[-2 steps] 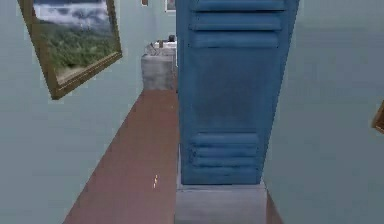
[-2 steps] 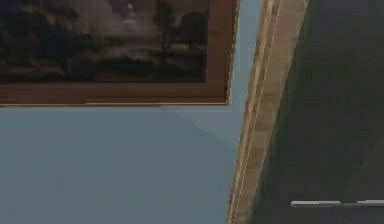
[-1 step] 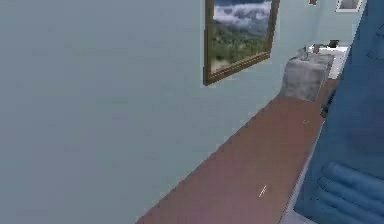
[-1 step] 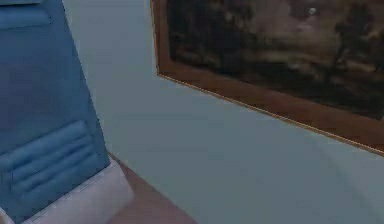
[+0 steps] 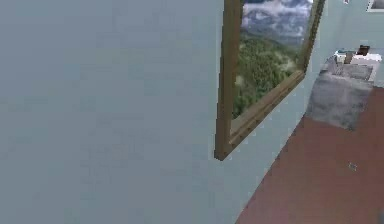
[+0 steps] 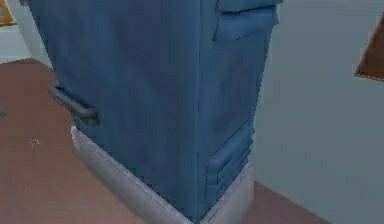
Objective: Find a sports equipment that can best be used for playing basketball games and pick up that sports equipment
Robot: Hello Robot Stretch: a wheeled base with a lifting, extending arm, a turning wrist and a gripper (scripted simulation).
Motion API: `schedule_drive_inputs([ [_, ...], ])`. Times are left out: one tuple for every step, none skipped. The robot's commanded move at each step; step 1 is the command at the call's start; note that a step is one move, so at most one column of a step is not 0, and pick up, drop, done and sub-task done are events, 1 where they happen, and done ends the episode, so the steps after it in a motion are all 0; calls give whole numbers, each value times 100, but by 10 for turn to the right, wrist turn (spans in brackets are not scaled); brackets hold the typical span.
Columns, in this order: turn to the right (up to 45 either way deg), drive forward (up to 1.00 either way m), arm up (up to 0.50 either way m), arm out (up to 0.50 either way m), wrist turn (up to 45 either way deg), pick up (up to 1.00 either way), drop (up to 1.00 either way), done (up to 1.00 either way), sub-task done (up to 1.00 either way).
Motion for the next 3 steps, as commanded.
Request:
schedule_drive_inputs([
  [360, 0, 0, 0, 0, 0, 0, 0, 0],
  [0, 100, 0, 0, 0, 0, 0, 0, 0],
  [30, 0, 0, 0, 0, 0, 0, 0, 0],
])
